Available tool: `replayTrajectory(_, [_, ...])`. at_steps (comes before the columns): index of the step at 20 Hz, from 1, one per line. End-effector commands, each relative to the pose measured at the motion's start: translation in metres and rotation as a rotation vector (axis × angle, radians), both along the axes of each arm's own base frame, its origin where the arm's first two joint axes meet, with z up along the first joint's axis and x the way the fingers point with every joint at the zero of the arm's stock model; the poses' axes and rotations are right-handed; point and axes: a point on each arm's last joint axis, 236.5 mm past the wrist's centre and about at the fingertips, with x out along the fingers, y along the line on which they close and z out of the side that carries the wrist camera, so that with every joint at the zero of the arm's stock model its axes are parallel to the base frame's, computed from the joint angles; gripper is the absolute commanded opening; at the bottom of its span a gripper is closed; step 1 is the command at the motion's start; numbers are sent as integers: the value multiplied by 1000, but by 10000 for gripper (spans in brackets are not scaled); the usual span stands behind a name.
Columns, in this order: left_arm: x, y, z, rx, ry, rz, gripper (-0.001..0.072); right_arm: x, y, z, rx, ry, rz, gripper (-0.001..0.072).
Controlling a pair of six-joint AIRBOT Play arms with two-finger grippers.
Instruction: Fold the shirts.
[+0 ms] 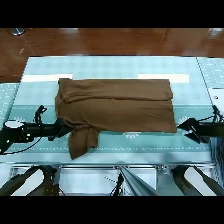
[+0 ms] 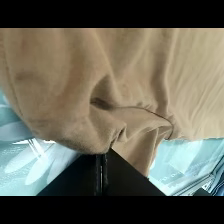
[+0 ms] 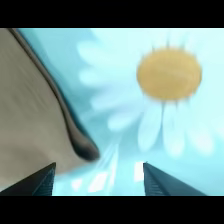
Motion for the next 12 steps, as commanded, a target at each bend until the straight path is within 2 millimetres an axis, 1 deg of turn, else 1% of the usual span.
replayTrajectory(1, [0,-2,1,-7,-4,-4,23,-16,24,-12,42,66,59,622])
replayTrajectory(3, [0,-2,1,-6,-5,-4,23,-2,32,-15,51,34,58,622])
replayTrajectory(6, [0,-2,1,-6,-5,-4,23,33,42,-18,70,-73,19,621])
replayTrajectory(7, [0,-2,1,-7,-4,-3,23,42,46,-17,81,-97,8,619])
replayTrajectory(8, [1,-2,2,-10,-6,0,23,48,48,-16,86,-109,8,592])
replayTrajectory(9, [2,-2,2,-11,-7,1,23,52,51,-15,82,-117,35,361])
replayTrajectory(10, [4,-1,4,-9,-14,1,23,56,54,-11,76,-140,82,33])
replayTrajectory(11, [9,0,9,-13,-27,-3,23,61,56,-4,76,-158,122,29])
replayTrajectory(12, [17,2,20,-21,-58,-18,23,64,56,5,76,-171,162,29])
